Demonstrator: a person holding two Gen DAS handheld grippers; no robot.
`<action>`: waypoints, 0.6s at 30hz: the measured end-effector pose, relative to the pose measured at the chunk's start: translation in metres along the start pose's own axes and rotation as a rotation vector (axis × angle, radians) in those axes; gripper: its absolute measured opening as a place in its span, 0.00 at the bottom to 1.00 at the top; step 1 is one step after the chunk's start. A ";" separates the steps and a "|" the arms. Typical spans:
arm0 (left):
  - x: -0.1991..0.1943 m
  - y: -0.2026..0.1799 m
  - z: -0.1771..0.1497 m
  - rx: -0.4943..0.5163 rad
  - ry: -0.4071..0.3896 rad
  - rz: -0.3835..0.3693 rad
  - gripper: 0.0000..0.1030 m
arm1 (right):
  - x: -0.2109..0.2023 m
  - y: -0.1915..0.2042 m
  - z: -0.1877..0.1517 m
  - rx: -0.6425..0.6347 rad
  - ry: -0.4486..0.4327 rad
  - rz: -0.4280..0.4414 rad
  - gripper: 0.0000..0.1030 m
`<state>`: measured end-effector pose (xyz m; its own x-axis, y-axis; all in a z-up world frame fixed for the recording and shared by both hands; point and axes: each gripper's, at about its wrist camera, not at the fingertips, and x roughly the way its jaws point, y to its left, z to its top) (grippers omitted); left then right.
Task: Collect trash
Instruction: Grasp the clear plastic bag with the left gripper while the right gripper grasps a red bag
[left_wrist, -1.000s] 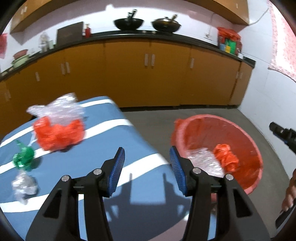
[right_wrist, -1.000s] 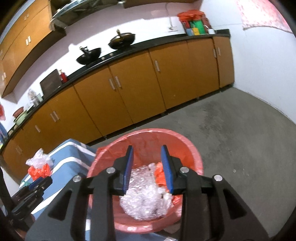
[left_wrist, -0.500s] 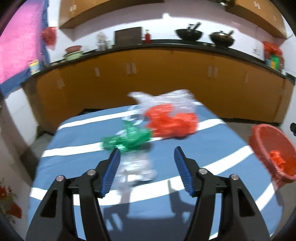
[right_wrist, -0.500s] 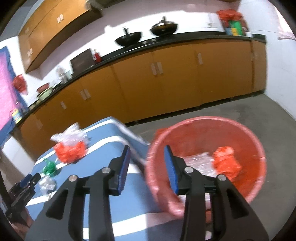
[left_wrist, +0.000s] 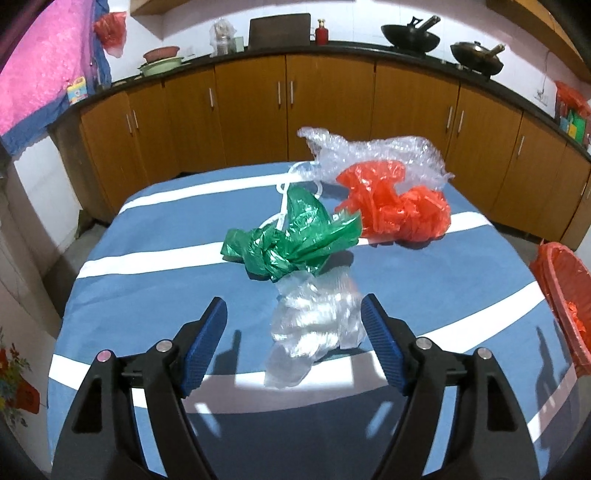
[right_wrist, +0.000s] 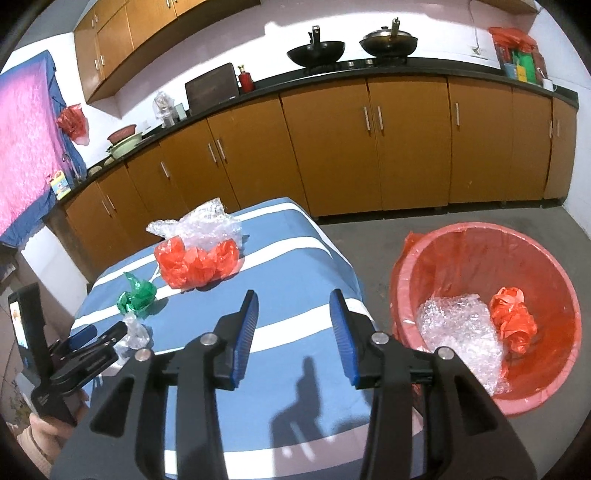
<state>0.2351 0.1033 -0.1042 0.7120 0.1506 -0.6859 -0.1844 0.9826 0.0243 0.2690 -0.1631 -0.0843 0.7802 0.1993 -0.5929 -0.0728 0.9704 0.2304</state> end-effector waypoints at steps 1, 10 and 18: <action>0.003 0.000 0.000 -0.001 0.005 0.002 0.72 | 0.001 0.000 0.000 0.001 0.003 -0.002 0.39; 0.014 0.000 -0.003 -0.011 0.042 -0.070 0.26 | 0.009 0.004 -0.004 -0.010 0.028 0.001 0.39; -0.013 0.032 -0.016 -0.022 -0.007 -0.107 0.13 | 0.024 0.027 -0.003 -0.037 0.048 0.036 0.39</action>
<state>0.2089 0.1315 -0.1057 0.7329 0.0456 -0.6788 -0.1221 0.9904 -0.0652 0.2838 -0.1312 -0.0947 0.7461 0.2400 -0.6210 -0.1240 0.9665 0.2246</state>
